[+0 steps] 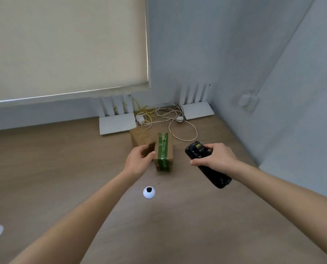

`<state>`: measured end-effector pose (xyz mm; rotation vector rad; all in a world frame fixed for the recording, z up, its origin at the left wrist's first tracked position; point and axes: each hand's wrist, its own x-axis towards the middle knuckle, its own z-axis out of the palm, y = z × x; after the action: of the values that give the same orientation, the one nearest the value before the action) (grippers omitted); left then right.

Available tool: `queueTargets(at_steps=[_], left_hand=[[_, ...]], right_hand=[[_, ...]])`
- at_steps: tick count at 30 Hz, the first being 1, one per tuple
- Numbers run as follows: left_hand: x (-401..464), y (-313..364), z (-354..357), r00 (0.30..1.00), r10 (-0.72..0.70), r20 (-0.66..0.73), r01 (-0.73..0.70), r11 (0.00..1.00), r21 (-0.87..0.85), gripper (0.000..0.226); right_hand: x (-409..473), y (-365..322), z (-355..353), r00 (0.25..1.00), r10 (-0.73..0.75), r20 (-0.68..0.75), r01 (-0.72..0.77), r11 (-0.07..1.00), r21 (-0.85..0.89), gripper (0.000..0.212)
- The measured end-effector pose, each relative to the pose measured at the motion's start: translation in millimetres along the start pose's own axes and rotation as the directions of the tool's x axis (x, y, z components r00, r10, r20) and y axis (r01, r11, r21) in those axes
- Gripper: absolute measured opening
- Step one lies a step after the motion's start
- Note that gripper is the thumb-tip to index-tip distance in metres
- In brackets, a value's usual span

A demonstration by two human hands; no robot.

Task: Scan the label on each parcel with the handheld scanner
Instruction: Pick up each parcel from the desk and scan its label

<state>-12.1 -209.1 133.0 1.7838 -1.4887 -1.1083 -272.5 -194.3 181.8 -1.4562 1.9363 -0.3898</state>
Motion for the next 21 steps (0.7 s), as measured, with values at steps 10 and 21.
queueTargets(at_steps=[10,21], left_hand=[[138.7,-75.7,77.4,0.969,-0.237,0.073,0.245,0.959,-0.143,0.057],[172.6,-89.1,114.1,0.928,-0.341,0.147,0.371,0.842,-0.391,0.035]], right_hand=[[161.0,31.0,95.7,0.989,0.003,0.15,-0.022,0.992,0.126,0.059],[205.7,36.9,130.2,0.964,-0.012,0.265,-0.085,0.932,0.352,0.059]])
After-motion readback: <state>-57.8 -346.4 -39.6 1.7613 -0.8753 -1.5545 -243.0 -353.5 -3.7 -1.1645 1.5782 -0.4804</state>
